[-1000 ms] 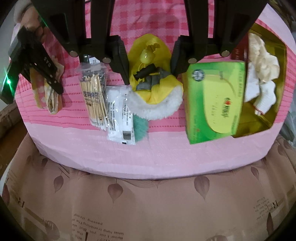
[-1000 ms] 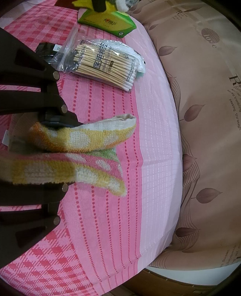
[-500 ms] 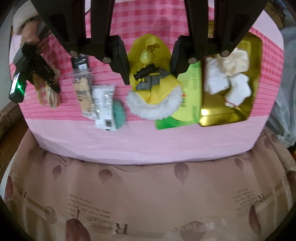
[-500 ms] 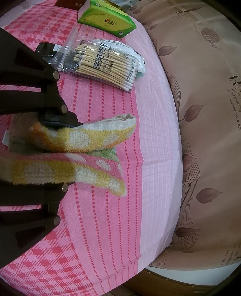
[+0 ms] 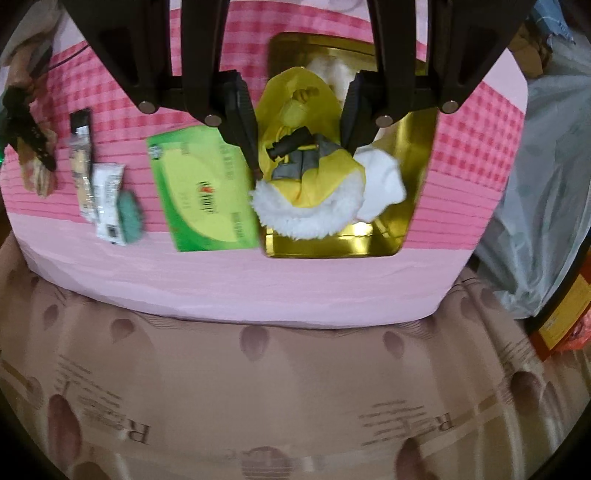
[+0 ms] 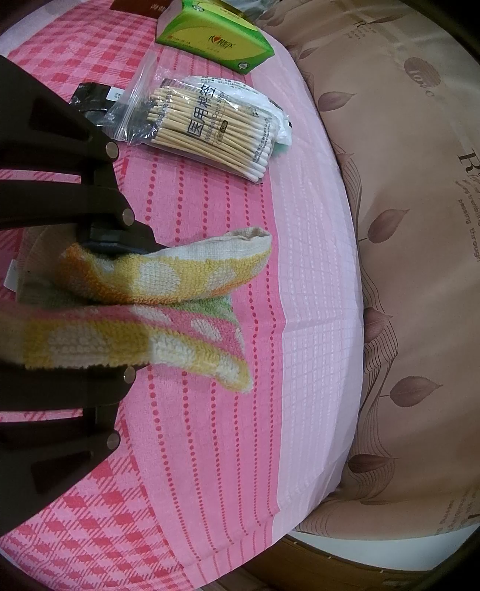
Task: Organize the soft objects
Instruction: 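Carry the yellow plush into the gold tin and open the left tool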
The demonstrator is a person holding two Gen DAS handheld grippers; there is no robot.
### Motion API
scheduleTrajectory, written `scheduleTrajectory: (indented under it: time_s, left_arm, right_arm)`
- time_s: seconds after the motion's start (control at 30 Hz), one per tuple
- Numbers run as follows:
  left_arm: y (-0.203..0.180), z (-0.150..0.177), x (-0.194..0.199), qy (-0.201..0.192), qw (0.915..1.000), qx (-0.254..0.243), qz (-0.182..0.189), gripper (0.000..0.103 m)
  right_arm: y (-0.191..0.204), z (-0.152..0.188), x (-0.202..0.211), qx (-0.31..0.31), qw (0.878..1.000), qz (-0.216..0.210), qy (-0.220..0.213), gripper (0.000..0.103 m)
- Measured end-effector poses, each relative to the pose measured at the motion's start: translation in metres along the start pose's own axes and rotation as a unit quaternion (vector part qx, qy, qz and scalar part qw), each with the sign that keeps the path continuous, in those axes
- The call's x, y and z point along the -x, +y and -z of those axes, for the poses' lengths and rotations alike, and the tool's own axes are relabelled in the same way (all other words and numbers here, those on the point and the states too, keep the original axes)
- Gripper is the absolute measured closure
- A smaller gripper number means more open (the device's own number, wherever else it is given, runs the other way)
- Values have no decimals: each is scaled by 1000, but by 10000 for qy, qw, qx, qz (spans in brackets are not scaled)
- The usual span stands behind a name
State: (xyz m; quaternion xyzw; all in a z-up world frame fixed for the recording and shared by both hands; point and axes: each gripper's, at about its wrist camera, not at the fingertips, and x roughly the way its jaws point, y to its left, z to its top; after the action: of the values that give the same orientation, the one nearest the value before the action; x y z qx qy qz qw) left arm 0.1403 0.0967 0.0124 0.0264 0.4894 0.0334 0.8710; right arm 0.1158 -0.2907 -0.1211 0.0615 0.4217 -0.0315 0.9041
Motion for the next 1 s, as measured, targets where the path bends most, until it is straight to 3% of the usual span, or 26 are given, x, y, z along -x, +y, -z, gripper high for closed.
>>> scheduleTrajectory:
  time_s: [0.37, 0.8, 1.0]
  left_arm:
    - [58, 28, -28, 284, 9988, 190, -356, 62]
    - [86, 46, -65, 480, 9978, 228, -400, 62]
    - [95, 48, -67, 395, 9983, 345, -237, 60]
  right_arm:
    - [1, 1, 0, 55, 10000, 69, 13, 70]
    - [2, 2, 1, 113, 9998, 154, 27, 70]
    - [2, 2, 1, 148, 9997, 188, 34, 70]
